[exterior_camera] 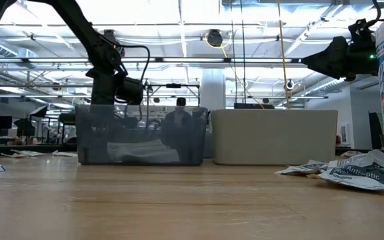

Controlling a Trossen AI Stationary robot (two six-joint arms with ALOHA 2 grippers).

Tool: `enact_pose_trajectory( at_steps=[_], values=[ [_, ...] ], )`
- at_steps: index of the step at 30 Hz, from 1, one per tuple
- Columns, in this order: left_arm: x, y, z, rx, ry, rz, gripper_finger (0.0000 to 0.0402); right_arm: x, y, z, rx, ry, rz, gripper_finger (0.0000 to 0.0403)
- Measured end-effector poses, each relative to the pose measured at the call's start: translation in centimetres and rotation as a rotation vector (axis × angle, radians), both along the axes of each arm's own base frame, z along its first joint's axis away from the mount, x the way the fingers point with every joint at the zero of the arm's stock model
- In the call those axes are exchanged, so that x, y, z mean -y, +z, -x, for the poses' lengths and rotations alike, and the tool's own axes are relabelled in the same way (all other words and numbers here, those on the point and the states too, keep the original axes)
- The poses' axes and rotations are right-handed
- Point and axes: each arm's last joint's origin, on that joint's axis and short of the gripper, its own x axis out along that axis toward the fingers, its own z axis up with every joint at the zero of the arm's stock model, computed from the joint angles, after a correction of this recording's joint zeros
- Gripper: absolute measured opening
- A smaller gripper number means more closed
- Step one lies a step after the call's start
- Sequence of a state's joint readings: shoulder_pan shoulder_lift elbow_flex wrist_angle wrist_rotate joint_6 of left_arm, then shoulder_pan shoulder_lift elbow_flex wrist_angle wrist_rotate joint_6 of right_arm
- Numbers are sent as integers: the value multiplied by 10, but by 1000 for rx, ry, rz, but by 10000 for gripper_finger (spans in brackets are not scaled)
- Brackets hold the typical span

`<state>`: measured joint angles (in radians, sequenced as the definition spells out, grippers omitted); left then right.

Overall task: Pick & Place First Aid Supplies
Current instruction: Put the white bandage into the bottom black bin

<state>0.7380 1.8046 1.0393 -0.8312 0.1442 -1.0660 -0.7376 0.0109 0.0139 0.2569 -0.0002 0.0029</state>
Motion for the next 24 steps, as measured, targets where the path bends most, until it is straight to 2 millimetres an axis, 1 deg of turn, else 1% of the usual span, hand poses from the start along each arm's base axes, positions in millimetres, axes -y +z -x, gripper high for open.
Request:
enact_pose_trajectory(
  at_steps=[6,8,11,15,20,24],
  values=[
    [-2,-1,4,16,-61,17,39,0,0,0,0,0,0,263],
    [-3,-1,4,27,-90,24,12,0,0,0,0,0,0,263],
    [-3,1,6,38,-118,19,9,0,0,0,0,0,0,263],
    [-2,7,6,68,-200,6,4,0,0,0,0,0,0,263],
    [0,27,7,97,-427,-16,3,0,0,0,1,0,0,263],
    [5,47,2,123,-674,-34,2,0,0,0,1,0,0,263]
  ],
)
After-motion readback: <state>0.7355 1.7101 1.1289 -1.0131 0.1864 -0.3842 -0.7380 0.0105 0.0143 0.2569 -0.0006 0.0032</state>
